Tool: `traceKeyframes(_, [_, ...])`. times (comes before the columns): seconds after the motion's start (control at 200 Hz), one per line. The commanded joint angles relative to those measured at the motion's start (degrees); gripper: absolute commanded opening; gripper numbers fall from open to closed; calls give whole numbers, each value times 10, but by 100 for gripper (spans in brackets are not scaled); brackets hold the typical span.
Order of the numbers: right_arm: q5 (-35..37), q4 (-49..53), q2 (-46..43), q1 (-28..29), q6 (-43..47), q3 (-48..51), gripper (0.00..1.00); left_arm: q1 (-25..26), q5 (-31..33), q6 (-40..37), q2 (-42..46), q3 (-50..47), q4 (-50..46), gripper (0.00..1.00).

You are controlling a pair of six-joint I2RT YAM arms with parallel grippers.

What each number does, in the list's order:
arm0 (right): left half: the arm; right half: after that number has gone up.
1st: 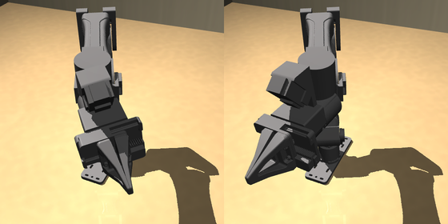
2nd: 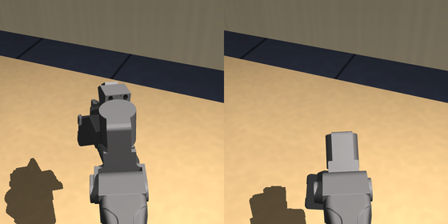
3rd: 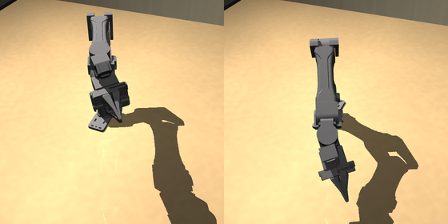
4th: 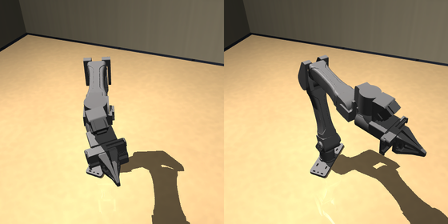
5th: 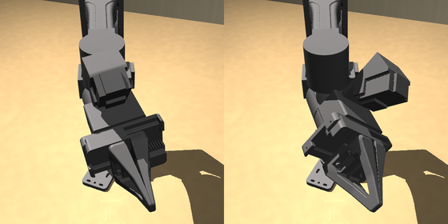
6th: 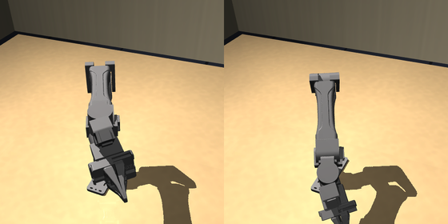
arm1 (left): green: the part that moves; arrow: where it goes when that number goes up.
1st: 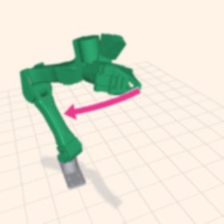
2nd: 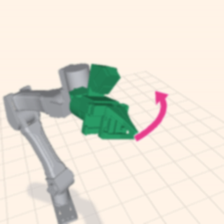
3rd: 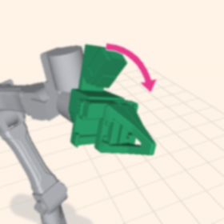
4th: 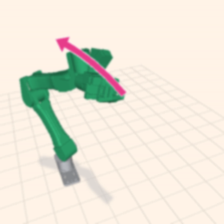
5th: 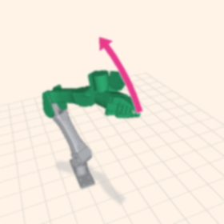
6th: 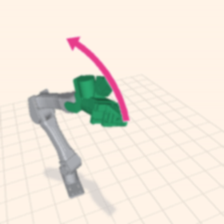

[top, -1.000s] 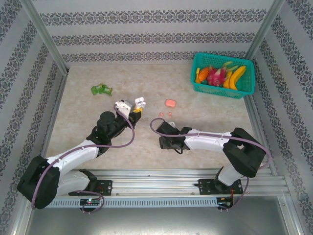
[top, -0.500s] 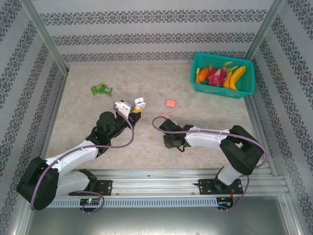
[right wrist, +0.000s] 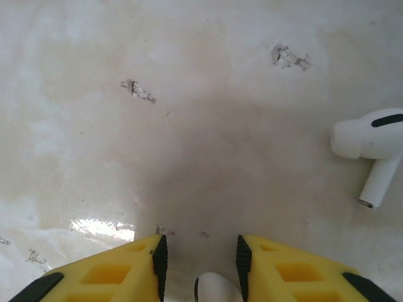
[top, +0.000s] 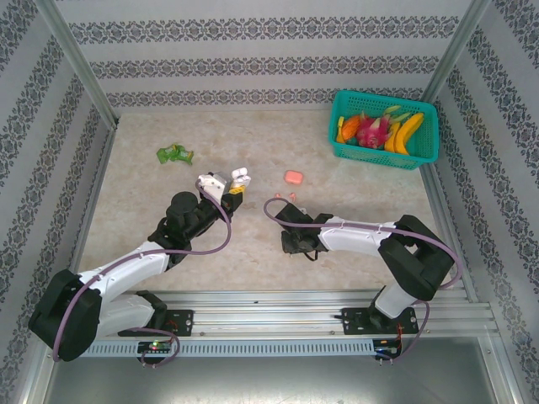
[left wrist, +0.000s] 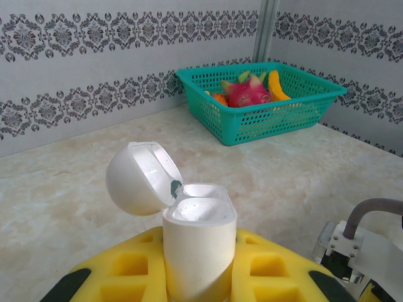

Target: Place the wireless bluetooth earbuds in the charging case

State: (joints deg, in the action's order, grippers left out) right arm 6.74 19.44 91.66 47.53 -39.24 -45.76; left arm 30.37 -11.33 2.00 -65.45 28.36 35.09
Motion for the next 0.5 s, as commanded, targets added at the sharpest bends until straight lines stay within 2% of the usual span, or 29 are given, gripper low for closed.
traceKeyframes(0.0, [-21,24,1,14,-9,-1,39,0,1,7,-5,6,18,0])
traceKeyframes(0.495, [43,95,13,42,-17,-20,36,0,-2,10,-10,7,25,0])
